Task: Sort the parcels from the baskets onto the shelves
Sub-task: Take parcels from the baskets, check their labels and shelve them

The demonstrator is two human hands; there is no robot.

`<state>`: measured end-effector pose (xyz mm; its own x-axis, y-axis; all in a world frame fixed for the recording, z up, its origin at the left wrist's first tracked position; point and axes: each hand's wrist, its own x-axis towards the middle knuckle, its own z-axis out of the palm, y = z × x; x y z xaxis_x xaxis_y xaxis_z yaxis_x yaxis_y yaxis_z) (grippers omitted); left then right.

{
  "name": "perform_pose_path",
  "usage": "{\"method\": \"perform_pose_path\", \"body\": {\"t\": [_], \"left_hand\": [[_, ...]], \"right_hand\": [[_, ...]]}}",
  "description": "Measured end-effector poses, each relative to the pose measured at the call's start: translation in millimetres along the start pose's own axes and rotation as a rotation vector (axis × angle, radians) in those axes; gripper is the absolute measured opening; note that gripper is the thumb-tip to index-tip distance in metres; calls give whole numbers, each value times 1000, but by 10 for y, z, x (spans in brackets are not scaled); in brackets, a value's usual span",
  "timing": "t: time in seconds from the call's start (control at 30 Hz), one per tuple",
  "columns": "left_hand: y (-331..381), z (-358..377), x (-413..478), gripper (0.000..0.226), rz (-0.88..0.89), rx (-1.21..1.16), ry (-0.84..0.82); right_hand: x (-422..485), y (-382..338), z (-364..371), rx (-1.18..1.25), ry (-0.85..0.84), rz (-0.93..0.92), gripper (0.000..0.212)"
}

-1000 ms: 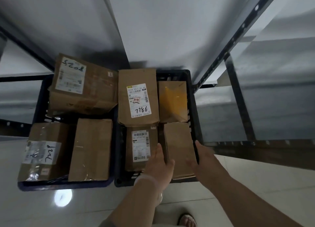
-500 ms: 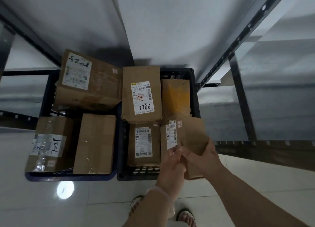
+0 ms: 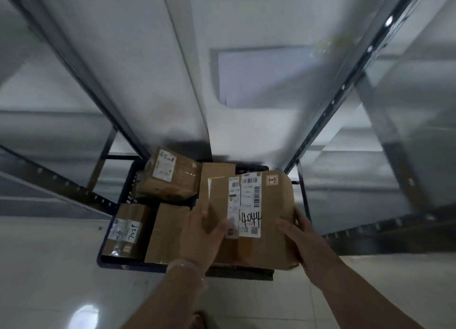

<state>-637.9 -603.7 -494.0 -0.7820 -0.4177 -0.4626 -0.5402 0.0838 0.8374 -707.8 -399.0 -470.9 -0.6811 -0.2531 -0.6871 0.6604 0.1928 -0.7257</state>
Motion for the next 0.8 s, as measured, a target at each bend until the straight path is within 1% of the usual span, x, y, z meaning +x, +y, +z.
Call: {"method": "perform_pose_path", "body": {"t": [0.03,0.07,0.1,0.13,0.17,0.2,0.27,0.3,0.33,0.37,0.4,0.43,0.47,0.53,0.63,0.73,0.8], "left_hand": [[151,-123,-81,71,-88,-127,-54],[317,-229,-182,79,-148,-226,-117],[474,-331,-280,77,-166,-285,-163],[640,-420,-400,68,-151,-317,-186],[788,-502,-510,57,-119,-341,-193],[928,-575,-617,52,-70,-349,-194],[1178,-707,-840,55,23,-333,-205],[1288,-777,-948,51,72,-328,-199],[1396,-843,-1068,44,129,-330,-192],[1483,-912,-1172,40,177,-341,-186],[1556,-980,-1275,42,225,-350,-188],[1624,-1051,-1378,49,262,-353,-195],[1679,-1126,-1477,55,304,-350,-205],[1783,-1271,-1686,58,404,-331,-223],[1952,-1448,-2089,49,533,-280,-231],[2181,-1529,-2574,38,645,-225,-233],[2325,-1523,-2865,40,706,-198,-258]], "right_hand": [[-147,-149,0,44,-46,-17,81],[-298,-293,7,76,-90,-41,68],[-457,-431,20,94,-123,-74,57],[-608,-558,35,108,-141,-107,52],[-758,-675,51,115,-149,-134,53],[-905,-781,72,122,-153,-165,56],[-1222,-963,129,103,-130,-231,64],[-1384,-1046,164,89,-108,-263,66],[-1549,-1117,211,72,-85,-293,64],[-1718,-1185,268,46,-51,-328,54],[-1896,-1243,337,24,-7,-370,42],[-2077,-1288,406,4,38,-411,34],[-2251,-1314,485,-15,89,-442,32],[-2578,-1310,644,-60,186,-494,33],[-3066,-1265,819,-64,330,-582,42],[-3578,-1261,884,-112,449,-677,44],[-3915,-1247,856,-84,502,-757,45]]}}
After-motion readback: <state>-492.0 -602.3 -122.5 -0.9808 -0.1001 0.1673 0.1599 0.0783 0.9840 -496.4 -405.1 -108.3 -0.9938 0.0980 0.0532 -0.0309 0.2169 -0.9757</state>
